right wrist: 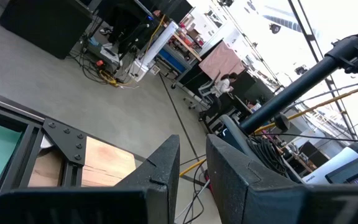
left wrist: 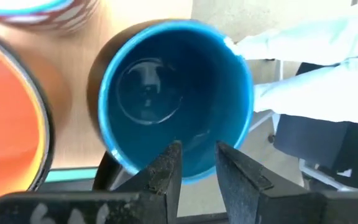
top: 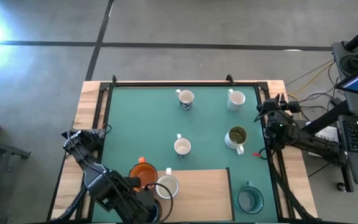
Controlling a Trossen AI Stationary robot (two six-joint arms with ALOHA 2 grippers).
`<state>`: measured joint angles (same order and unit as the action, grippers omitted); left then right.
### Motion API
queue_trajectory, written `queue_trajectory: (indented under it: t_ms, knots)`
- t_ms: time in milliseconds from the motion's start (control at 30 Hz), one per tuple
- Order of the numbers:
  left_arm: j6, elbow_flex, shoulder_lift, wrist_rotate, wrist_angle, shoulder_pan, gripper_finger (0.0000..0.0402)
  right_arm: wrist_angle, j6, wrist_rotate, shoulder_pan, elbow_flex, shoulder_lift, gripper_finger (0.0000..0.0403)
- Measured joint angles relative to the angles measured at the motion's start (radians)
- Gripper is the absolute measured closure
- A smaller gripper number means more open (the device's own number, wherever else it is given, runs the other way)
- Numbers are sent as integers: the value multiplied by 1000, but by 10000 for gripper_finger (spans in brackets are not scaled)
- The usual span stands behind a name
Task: Place coffee mugs
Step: Adjust the black blue mug on the shelf
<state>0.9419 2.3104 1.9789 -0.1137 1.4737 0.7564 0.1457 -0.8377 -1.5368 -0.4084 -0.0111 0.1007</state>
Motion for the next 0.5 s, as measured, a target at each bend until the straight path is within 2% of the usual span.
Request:
queue_trajectory:
  t_ms: [500]
  knots:
    - [-40, 0, 38, -35, -15, -8, 322, 0, 0, 0, 0, 0, -1, 335]
